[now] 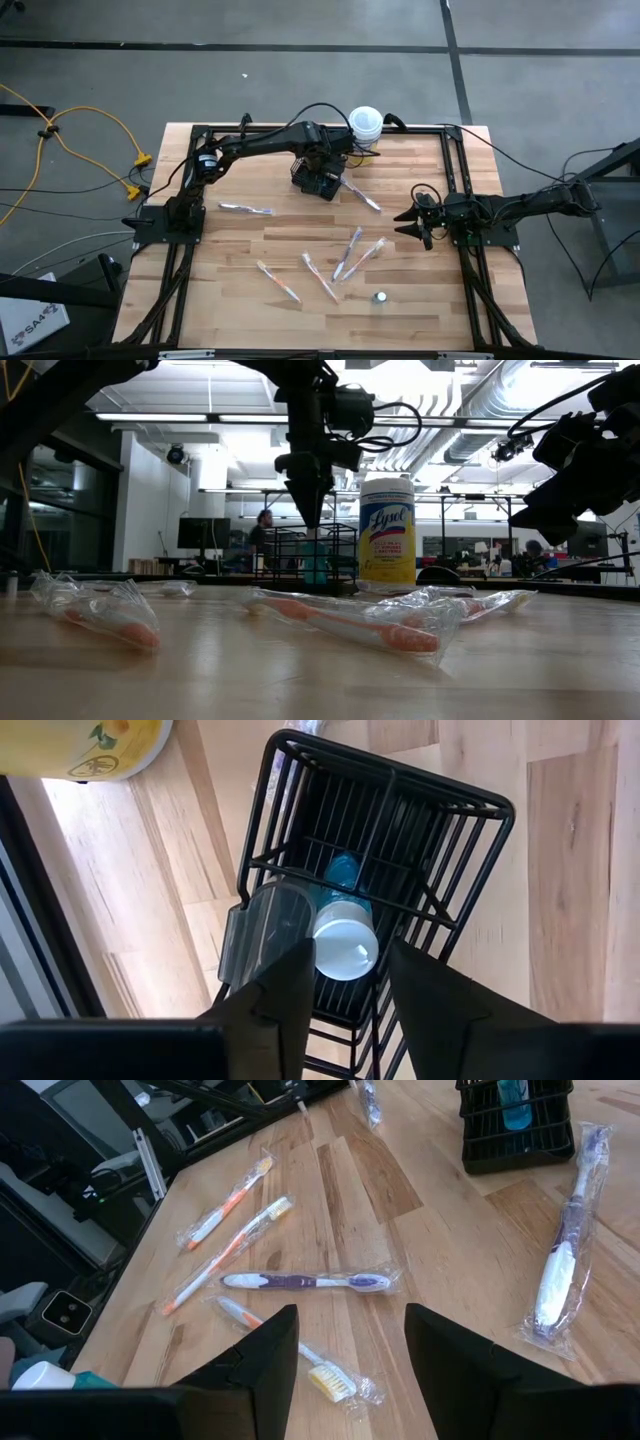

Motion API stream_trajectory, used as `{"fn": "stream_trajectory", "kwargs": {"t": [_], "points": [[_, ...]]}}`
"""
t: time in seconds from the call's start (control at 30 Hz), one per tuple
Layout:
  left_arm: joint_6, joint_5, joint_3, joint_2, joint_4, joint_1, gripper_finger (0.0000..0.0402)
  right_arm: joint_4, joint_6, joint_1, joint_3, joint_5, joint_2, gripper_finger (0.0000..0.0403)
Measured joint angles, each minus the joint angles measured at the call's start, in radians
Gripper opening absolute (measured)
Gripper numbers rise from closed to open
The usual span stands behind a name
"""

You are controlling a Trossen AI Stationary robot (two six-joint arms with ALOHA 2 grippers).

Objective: Pick & Place toothbrushing station
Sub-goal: Put the top blue mouthwash into the black mesh organizer

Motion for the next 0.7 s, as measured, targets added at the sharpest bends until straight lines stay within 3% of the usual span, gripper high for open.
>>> {"fn": "stream_trajectory", "kwargs": {"t": [0.7], "points": [[0.056,-0.007,-0.001,0.001,0.007,0.001,0.0136,0.0,0.0,0.0,0.0,0.0,0.0,0.0176]]}}
